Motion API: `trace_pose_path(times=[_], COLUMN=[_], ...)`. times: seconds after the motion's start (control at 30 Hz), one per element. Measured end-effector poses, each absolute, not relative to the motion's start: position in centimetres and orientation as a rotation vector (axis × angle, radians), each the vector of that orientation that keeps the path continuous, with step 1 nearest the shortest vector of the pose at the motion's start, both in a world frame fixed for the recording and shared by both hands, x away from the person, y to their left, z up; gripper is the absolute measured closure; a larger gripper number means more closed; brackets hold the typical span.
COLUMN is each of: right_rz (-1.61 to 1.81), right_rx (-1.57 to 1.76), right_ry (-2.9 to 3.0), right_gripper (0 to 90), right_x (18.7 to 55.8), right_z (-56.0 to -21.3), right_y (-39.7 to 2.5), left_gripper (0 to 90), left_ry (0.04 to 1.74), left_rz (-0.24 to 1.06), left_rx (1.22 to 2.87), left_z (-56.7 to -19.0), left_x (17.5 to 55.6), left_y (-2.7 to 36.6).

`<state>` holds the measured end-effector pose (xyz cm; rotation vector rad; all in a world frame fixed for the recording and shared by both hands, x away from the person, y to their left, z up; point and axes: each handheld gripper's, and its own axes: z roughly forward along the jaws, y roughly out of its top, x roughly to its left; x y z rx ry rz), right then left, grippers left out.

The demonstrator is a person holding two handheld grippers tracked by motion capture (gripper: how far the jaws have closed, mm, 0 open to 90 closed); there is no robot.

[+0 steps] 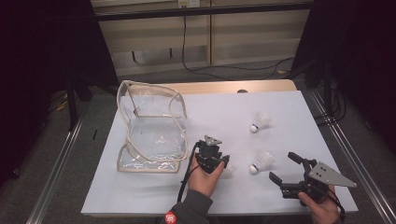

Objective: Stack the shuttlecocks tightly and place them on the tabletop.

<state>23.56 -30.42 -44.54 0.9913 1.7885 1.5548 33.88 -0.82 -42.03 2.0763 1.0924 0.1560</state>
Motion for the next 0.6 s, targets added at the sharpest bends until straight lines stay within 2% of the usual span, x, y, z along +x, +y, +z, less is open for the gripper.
trace_pose_path(times=[0.07,0.23,0.3,0.6], right_rz=[1.556,1.552,1.551,1.555], right_rx=[0.991,0.995,0.996,0.996], right_ry=[1.787,1.783,1.782,1.781], right_gripper=[1.6,1.6,1.6,1.6], right_x=[23.6,23.6,23.6,23.5], right_z=[-44.5,-44.5,-44.5,-44.5], right_y=[-30.4,-30.5,-30.5,-30.5], left_gripper=[71.4,84.8,87.0,88.1], left_ry=[1.092,1.083,1.079,1.029], left_rz=[0.157,0.153,0.168,0.274], left_rx=[2.074,2.078,2.073,2.014], left_z=[-42.1,-42.2,-42.1,-40.9], left_x=[33.9,33.8,33.9,34.3], left_y=[-0.9,-0.9,-0.9,-1.0])
